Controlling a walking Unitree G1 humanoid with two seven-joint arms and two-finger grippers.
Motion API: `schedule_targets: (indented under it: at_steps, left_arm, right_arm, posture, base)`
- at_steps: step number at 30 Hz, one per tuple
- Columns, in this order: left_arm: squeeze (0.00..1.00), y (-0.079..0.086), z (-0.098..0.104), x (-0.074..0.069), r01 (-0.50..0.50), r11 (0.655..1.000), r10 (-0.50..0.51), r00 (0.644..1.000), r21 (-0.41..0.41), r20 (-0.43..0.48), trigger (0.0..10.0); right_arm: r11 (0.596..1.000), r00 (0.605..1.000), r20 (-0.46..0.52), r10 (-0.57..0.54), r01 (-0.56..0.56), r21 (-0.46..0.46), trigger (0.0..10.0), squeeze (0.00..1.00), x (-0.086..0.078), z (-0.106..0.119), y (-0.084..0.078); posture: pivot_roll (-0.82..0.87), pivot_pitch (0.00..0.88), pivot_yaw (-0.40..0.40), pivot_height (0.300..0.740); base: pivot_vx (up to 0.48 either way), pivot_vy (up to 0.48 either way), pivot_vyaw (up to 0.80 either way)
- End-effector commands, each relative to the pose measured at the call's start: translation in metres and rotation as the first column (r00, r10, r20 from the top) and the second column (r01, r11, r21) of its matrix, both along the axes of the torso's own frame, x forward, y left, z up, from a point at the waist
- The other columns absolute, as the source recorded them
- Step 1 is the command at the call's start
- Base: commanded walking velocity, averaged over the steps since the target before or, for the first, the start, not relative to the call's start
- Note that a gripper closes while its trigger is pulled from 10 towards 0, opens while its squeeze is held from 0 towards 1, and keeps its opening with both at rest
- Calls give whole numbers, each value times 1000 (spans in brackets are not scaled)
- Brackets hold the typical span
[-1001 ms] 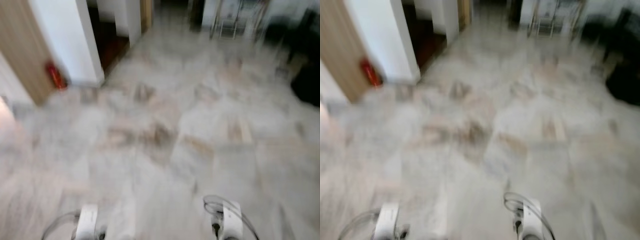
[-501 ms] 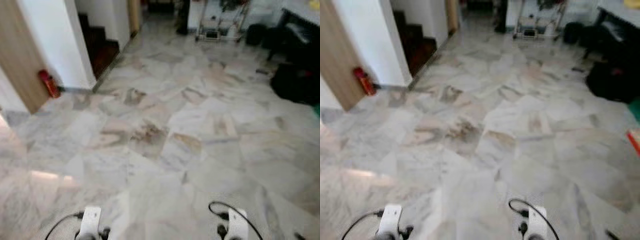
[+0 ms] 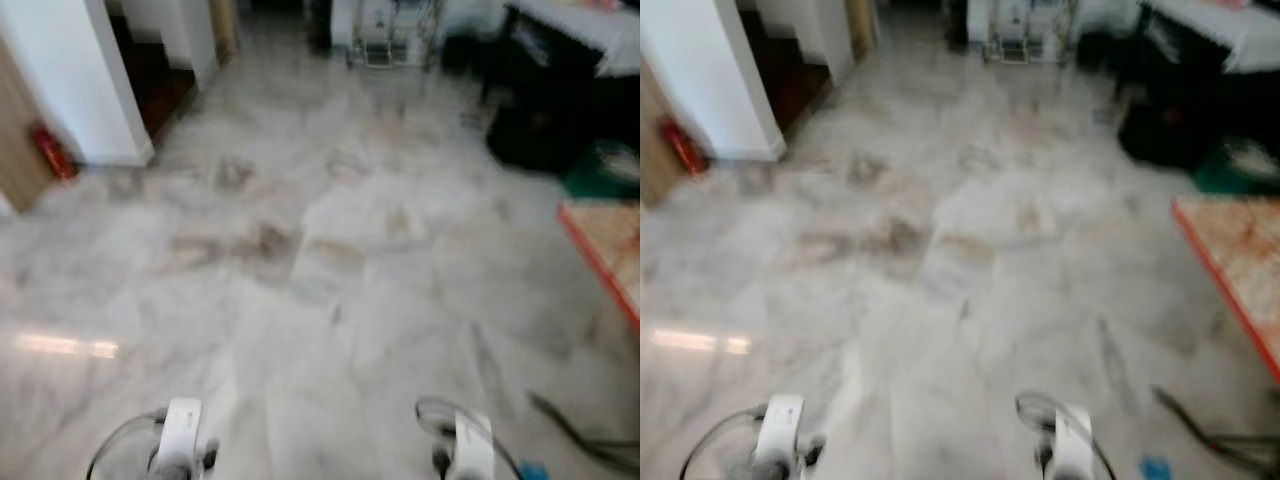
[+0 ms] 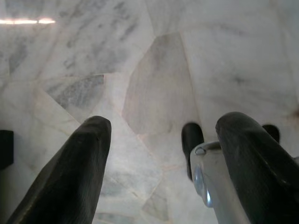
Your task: Move the pillow to the sofa from floor
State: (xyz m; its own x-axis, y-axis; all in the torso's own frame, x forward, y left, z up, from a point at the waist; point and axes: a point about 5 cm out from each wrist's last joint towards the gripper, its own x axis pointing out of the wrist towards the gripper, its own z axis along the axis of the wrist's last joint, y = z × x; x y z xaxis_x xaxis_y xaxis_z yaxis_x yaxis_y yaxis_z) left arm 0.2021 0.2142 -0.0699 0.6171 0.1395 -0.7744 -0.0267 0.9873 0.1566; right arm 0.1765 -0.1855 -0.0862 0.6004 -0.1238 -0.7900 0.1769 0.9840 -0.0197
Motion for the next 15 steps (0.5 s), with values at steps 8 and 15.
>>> schedule_targets:
  at_steps: [8, 15]
  left_arm:
    - [0, -22, -24, -44, 23, 994, -33, 995, -109, -96, 10000]
    - [0, -14, -21, -41, 23, 994, -33, 996, -107, -87, 10000]
  right_arm:
    - [961, 982, 45, -182, 168, 219, 10000, 0, 13, 5, 8]
    - [962, 983, 48, -178, 163, 220, 10000, 0, 13, 5, 9]
  posture:
    - [-39, 0, -41, 740]
    - [-38, 0, -42, 740]
  base:
    - [-315, 0, 0]
    - [-315, 0, 0]
